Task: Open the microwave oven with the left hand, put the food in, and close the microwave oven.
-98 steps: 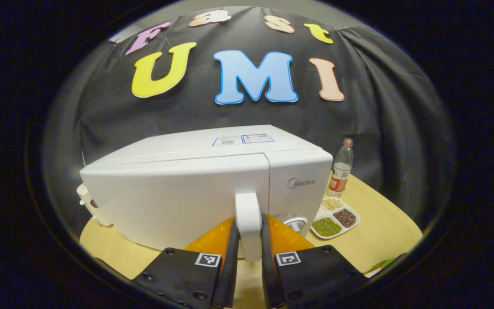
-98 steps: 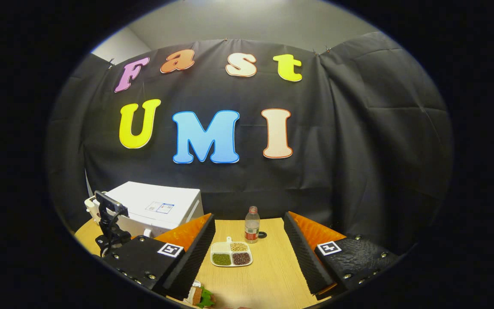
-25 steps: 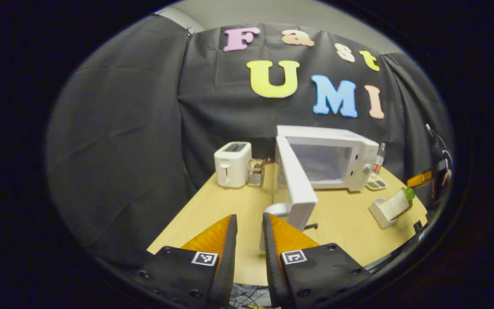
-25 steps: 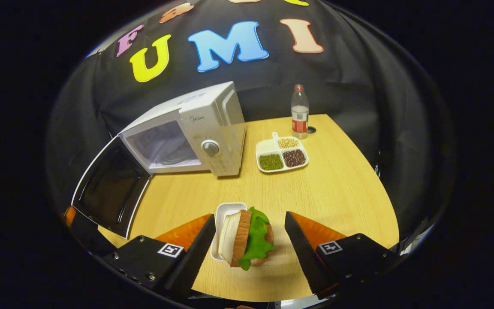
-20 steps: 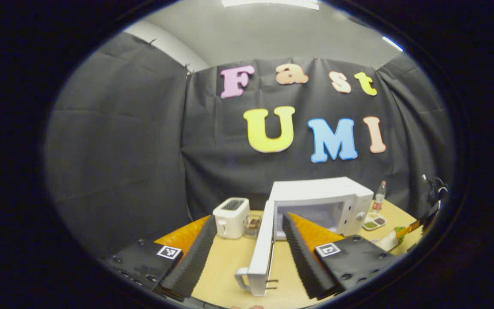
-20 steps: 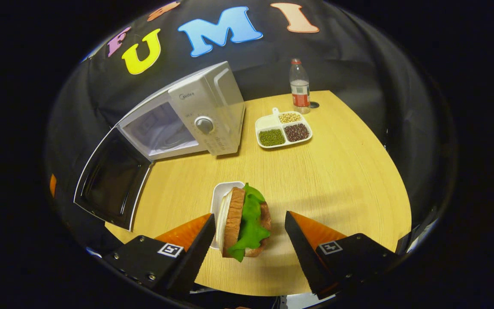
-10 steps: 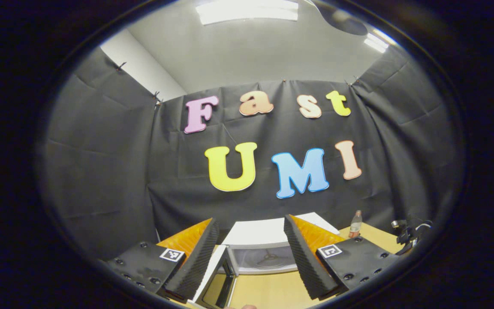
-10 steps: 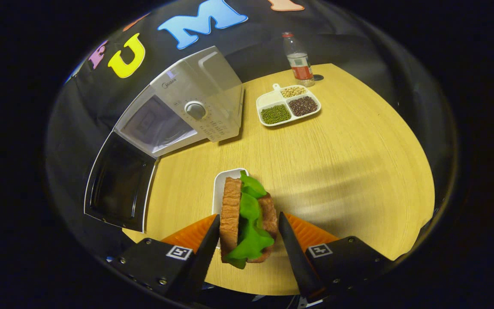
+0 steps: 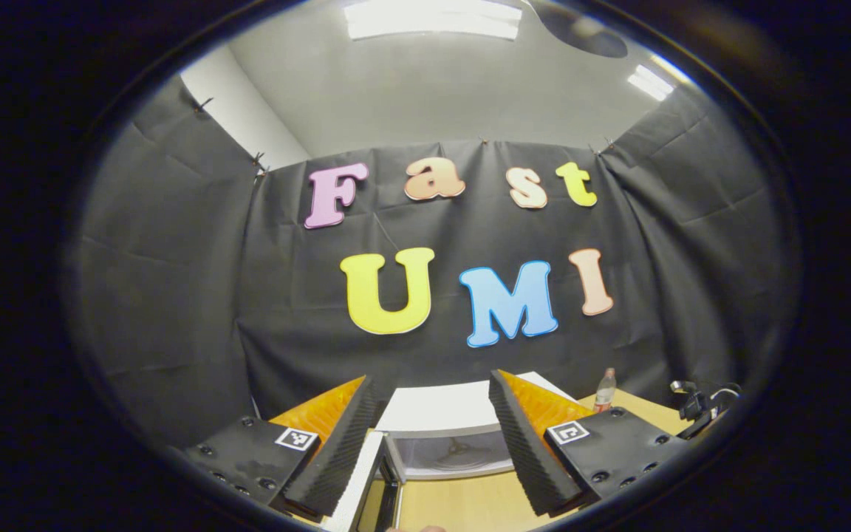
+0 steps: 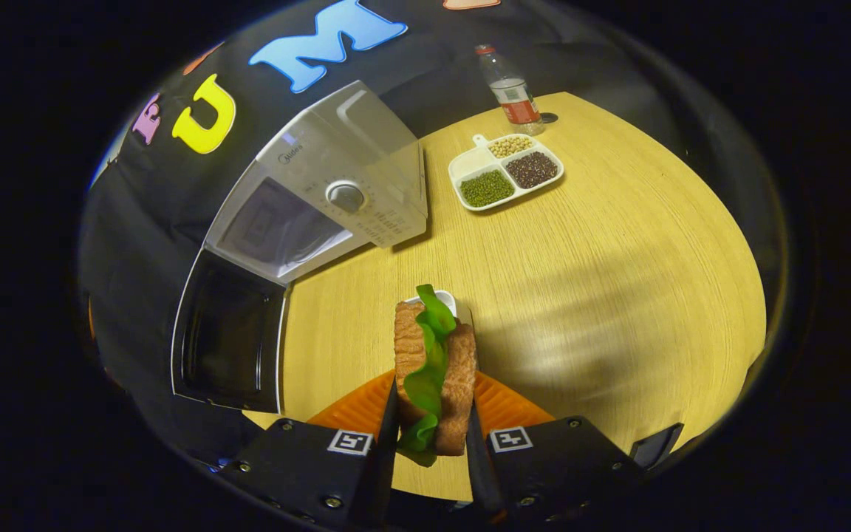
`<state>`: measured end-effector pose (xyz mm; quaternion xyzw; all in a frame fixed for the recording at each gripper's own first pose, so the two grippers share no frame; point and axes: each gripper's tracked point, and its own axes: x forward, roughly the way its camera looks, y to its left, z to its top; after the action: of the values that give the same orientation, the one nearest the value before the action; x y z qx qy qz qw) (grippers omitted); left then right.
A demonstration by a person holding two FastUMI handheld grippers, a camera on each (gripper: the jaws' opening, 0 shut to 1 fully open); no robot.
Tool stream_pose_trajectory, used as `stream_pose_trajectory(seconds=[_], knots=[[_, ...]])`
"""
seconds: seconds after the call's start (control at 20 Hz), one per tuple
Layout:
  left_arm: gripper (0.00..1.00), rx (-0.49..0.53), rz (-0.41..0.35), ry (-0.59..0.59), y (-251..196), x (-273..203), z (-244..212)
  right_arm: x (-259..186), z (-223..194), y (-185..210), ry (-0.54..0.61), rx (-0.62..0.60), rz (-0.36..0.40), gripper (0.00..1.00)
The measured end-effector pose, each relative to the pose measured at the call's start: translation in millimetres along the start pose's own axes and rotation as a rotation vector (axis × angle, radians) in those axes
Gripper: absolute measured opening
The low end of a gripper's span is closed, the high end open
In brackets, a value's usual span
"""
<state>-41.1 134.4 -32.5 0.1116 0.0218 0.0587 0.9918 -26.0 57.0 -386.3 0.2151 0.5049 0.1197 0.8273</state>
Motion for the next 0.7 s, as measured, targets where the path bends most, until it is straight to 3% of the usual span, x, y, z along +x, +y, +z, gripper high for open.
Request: stream_pose_trajectory(seconds=[0.05, 0.1, 0.15, 0.2, 0.3, 0.4, 0.7], knots=[[0.95, -0.011, -0.011, -0.007, 6, 3, 0, 1, 2, 0, -0.022, -0.001, -0.019, 0.43], [1.00, -0.022, -0.027, -0.012, 11, 6, 0, 0, 5, 0, -0.032, 0.034, -0.029, 0.34], [0.95, -0.031, -0.049, -0.014, 15, 12, -3, 2, 5, 5, -0.037, 0.079, -0.024, 0.25], [0.91, -0.033, -0.065, -0.018, 21, 16, -3, 1, 6, 10, -0.055, 0.124, -0.009, 0.25], [1.00, -0.035, -0.089, -0.025, 32, 24, -1, -6, 14, 22, -0.098, 0.177, 0.011, 0.25], [1.00, -0.051, -0.105, -0.037, 41, 29, 2, -19, 24, 38, -0.142, 0.176, 0.025, 0.25], [0.97, -0.091, -0.146, -0.035, 59, 40, -5, -48, 64, 132, -0.281, 0.282, 0.296, 0.24]])
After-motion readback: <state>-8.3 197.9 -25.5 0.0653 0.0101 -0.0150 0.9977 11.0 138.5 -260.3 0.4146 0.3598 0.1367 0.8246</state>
